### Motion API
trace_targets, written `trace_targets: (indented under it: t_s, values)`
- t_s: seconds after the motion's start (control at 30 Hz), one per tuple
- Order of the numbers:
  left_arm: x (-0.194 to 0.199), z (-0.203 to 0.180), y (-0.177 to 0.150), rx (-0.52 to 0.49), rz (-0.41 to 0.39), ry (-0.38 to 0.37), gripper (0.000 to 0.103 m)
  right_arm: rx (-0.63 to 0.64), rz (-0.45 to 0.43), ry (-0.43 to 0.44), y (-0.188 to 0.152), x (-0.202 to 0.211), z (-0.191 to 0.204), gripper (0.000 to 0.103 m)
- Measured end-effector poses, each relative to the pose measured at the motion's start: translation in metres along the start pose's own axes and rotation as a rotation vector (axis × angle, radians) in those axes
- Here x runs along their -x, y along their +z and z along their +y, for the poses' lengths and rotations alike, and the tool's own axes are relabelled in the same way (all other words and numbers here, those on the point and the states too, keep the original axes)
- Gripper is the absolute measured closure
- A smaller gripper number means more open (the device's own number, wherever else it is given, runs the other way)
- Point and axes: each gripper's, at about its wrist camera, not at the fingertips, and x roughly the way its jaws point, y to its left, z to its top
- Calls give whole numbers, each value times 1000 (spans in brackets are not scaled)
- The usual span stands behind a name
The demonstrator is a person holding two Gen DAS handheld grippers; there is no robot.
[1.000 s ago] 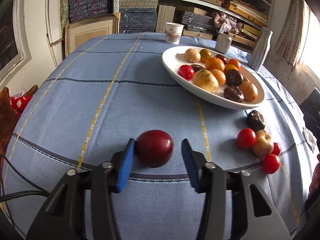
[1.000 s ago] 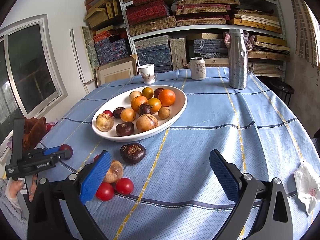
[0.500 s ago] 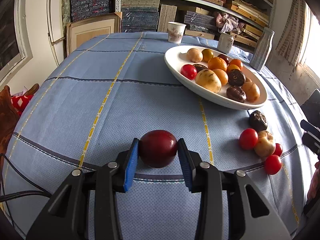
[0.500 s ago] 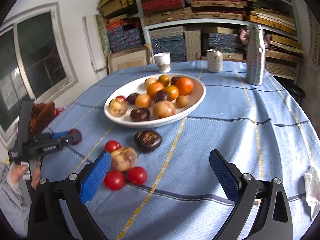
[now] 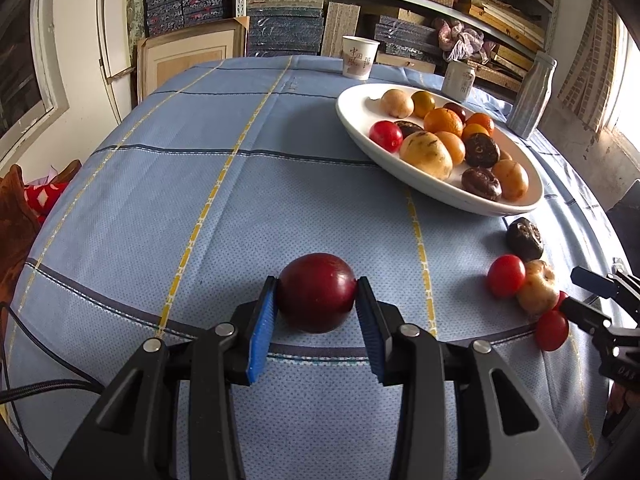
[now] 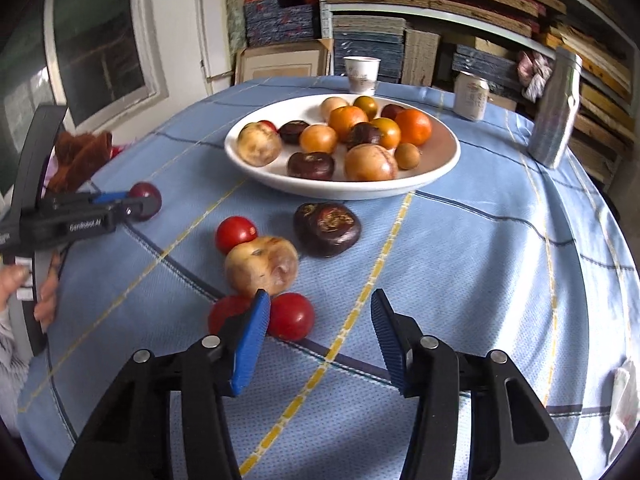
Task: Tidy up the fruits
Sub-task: 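Grasp a red tomato with the right tool while the left tool holds the onion, then place the red onion and tomato on the white plate, opening both tools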
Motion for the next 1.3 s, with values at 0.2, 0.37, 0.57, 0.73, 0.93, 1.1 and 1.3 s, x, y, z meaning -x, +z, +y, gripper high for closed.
trace_targets:
  t_s: [0.2, 0.37, 0.57, 0.73, 0.93, 1.1, 1.3]
  values:
    - [-3, 2, 0, 11, 15, -5, 64, 25, 15, 41, -1, -1, 6, 67]
    - [-2, 3, 0, 17, 16, -15, 64, 16, 89, 155, -2, -9, 9, 75]
    - [-1, 4, 0, 26, 8, -37, 65, -19, 78, 151, -2, -7, 3, 78]
    - [-1, 3, 0, 17, 8, -45, 65, -11, 78, 140, 0, -8, 4, 79]
    - [4, 2, 1, 23, -15, -57, 65, -11, 22, 125, 0, 3, 3, 79]
    - [14, -6, 3, 2, -49, -94, 65, -22, -29, 128, 3, 14, -2, 79]
    - [24, -30, 49, -43, -87, -98, 65, -45, -117, 77, 47, 39, -26, 79]
